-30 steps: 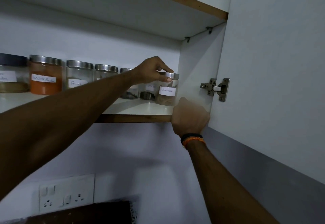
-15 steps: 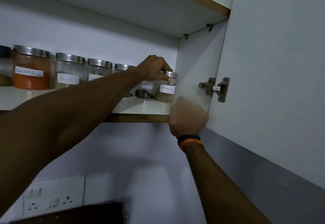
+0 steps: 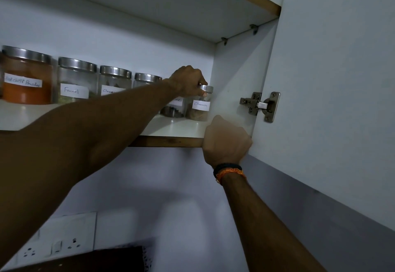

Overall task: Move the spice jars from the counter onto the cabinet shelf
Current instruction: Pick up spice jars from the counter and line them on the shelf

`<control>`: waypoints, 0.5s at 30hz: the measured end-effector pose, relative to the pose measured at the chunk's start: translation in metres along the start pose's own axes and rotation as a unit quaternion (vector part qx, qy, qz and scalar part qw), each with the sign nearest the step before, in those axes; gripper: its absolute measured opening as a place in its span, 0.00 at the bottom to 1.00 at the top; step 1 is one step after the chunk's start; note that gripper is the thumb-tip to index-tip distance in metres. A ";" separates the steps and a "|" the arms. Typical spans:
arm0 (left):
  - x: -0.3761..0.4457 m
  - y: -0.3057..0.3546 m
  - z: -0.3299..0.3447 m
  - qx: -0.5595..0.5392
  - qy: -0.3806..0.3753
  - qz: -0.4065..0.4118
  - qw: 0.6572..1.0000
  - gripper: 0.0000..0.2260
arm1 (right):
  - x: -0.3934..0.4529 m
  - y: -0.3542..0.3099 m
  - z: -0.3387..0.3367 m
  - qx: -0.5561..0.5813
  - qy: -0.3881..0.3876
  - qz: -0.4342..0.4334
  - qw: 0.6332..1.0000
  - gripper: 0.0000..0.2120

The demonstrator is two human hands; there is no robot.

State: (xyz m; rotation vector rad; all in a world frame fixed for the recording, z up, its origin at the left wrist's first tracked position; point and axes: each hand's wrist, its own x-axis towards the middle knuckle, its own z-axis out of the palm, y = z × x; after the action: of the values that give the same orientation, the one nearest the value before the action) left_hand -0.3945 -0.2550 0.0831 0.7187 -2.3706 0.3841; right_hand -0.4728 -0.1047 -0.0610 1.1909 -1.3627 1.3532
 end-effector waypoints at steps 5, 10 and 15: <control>0.003 0.000 0.004 0.016 0.005 -0.010 1.000 0.20 | 0.000 0.000 0.000 -0.001 0.000 0.001 1.000 0.12; 0.005 0.000 0.009 0.026 0.005 -0.021 0.999 0.18 | 0.000 -0.001 -0.001 -0.001 0.006 0.002 1.000 0.13; 0.006 0.001 0.010 0.039 -0.003 -0.028 0.999 0.18 | -0.001 0.000 -0.001 0.002 0.006 0.002 1.000 0.13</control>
State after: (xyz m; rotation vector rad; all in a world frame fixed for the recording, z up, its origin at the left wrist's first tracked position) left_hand -0.4034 -0.2610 0.0791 0.8208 -2.3458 0.4521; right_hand -0.4723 -0.1036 -0.0617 1.1810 -1.3556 1.3650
